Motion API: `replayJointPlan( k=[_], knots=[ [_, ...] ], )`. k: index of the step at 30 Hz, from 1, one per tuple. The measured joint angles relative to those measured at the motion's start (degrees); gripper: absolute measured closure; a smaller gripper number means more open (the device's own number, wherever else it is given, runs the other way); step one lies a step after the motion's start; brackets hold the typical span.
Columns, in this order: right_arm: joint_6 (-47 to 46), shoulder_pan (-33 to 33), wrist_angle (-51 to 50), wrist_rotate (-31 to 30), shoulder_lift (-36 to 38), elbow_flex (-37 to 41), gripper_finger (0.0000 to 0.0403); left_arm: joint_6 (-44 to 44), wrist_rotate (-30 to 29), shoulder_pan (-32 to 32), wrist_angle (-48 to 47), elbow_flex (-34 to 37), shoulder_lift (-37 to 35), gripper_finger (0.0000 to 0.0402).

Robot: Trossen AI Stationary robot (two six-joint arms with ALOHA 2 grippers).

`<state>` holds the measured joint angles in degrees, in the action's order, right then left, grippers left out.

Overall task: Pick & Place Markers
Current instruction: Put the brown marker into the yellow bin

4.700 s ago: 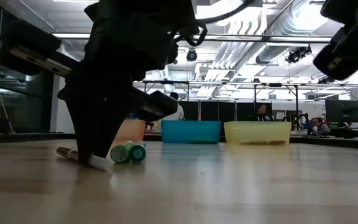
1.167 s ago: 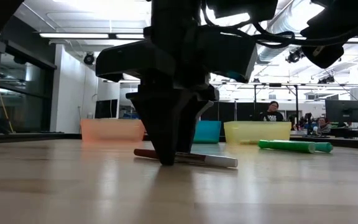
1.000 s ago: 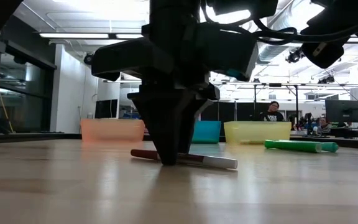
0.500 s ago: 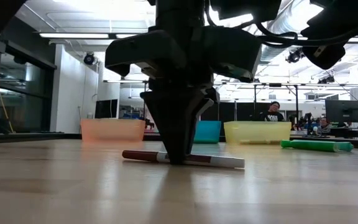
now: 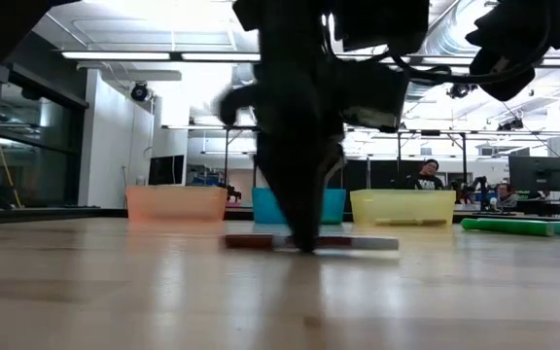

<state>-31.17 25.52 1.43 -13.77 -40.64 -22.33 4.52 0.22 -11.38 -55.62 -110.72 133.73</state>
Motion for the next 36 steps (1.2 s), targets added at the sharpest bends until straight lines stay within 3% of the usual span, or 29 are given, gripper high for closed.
replayJointPlan(
  k=[4, 10, 27, 31, 36],
  knots=[
    [1.5, 0.0, 0.0, -1.9, 0.2, 0.0, 0.0360, 0.2, -3.8, 1.2, -1.7, 0.0, -1.0, 0.0382],
    [1.6, 0.0, -1.3, -5.7, 0.3, 0.0, 0.0362, -0.2, -2.6, 2.0, -3.7, -0.9, -2.1, 0.0382],
    [5.6, 0.0, -3.5, -15.3, 0.3, 0.0, 0.0365, 3.8, -10.0, 6.0, -16.8, -20.2, -2.3, 0.0382],
    [8.5, 0.0, -3.4, -16.4, 0.3, 0.0, 0.0347, 4.3, -10.3, 7.0, -17.4, -24.4, -2.4, 0.0382],
    [10.1, -0.4, -0.7, -15.5, 0.2, 0.0, 0.0295, 4.2, -11.1, 7.9, -15.4, -24.2, -4.2, 0.0382]
  ],
)
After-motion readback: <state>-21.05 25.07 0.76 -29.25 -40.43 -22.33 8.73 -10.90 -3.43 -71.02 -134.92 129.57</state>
